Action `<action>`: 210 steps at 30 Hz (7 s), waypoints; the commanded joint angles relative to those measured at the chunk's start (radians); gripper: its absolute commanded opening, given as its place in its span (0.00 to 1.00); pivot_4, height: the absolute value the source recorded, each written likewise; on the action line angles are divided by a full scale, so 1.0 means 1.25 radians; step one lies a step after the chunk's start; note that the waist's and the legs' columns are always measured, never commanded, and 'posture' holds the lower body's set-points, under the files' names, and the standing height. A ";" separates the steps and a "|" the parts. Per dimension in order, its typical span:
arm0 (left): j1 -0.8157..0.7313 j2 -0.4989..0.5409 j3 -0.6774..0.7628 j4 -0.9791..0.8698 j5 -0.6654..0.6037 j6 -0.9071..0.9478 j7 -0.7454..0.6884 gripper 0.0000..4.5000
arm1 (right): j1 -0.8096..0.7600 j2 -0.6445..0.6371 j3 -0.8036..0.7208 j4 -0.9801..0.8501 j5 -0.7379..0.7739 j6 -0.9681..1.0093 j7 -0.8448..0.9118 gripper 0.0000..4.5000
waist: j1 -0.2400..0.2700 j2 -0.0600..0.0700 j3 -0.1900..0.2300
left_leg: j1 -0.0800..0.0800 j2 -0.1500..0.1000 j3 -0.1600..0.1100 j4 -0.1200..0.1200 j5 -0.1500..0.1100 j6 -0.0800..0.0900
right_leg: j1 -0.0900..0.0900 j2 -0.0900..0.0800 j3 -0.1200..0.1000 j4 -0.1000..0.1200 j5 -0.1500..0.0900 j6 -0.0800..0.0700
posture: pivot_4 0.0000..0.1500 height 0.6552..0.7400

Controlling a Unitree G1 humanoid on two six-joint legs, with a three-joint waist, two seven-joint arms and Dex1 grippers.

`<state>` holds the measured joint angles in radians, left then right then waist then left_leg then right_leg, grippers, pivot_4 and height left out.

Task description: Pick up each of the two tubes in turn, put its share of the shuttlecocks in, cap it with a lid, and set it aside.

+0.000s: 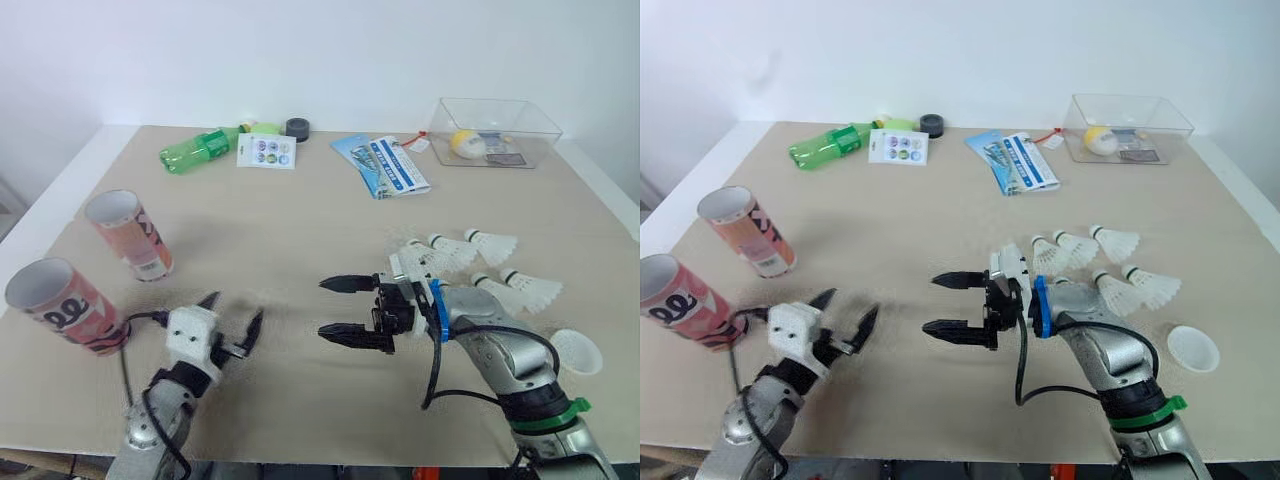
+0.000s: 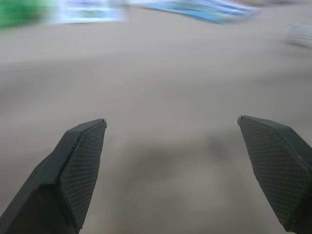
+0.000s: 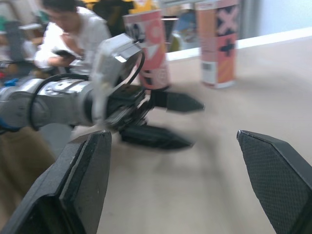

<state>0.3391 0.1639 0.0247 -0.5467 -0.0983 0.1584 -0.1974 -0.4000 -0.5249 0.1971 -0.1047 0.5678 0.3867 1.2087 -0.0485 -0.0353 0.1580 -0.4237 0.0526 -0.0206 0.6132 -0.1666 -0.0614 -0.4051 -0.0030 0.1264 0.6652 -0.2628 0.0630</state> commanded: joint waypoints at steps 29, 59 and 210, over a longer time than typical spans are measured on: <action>0.172 -0.231 0.174 -0.087 0.009 -0.039 0.358 1.00 | -0.111 0.108 0.034 0.186 -0.180 -0.249 0.055 0.99 | -0.023 -0.007 0.007 | -0.002 0.000 0.001 0.004 -0.003 -0.002 | -0.002 -0.001 0.001 0.000 0.000 0.000 | 1.00 1.00; -0.001 0.069 0.334 0.297 -0.161 -0.026 0.014 1.00 | -0.062 0.078 0.017 0.108 -0.181 -0.219 0.011 0.99 | -0.022 0.005 0.000 | 0.000 0.000 0.001 0.003 -0.002 -0.002 | -0.001 -0.001 0.000 0.001 0.000 0.000 | 1.00 1.00; -0.880 0.287 -0.434 0.534 0.072 0.249 -0.904 0.79 | 0.479 -0.211 -0.543 -0.564 0.068 0.106 -0.411 0.01 | 0.020 0.013 0.004 | -0.009 -0.009 -0.012 0.017 -0.002 0.009 | 0.009 -0.003 -0.004 0.001 -0.003 0.007 | 1.00 1.00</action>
<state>-0.7642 0.5241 -0.4764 0.0861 -0.0285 0.4780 -1.3187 0.2223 -0.7638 -0.4390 -0.7819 0.6594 0.5857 0.6412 -0.0231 -0.0186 0.1628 -0.4333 0.0418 -0.0353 0.6348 -0.1694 -0.0501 -0.3931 -0.0073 0.1220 0.6658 -0.2664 0.0713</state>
